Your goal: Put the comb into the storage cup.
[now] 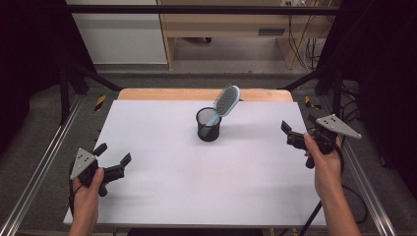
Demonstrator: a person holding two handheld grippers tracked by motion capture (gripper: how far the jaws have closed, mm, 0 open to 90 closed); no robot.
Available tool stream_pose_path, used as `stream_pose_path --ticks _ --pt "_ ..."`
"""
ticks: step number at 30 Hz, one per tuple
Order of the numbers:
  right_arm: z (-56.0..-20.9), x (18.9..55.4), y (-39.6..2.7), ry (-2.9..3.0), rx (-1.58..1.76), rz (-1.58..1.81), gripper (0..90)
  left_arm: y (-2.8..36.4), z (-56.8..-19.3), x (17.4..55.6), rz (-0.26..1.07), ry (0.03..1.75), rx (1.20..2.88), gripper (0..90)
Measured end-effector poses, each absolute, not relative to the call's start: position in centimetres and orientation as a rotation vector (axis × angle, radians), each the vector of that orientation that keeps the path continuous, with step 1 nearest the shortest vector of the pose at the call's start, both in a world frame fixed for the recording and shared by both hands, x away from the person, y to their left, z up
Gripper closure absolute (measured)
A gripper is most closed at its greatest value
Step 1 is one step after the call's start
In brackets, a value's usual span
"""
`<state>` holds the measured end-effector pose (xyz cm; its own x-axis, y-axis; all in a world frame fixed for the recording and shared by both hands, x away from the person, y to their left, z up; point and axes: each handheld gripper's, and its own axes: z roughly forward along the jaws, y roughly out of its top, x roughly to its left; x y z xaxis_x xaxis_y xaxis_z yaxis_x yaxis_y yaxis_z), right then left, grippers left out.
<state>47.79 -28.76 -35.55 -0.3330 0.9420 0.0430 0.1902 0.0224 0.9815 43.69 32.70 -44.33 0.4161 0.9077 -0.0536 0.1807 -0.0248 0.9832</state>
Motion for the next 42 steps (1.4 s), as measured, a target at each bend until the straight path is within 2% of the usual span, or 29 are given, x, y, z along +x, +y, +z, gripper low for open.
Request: stream_pose_path --ticks 19,42 --pt "-38.2 44.2 -31.9 1.594 1.259 1.370 2.7 33.2 -44.7 43.4 0.747 1.090 1.503 2.0" --pt "-40.4 42.6 -31.3 1.586 1.235 1.325 3.8 32.5 -44.8 43.4 0.732 1.058 1.507 2.3"
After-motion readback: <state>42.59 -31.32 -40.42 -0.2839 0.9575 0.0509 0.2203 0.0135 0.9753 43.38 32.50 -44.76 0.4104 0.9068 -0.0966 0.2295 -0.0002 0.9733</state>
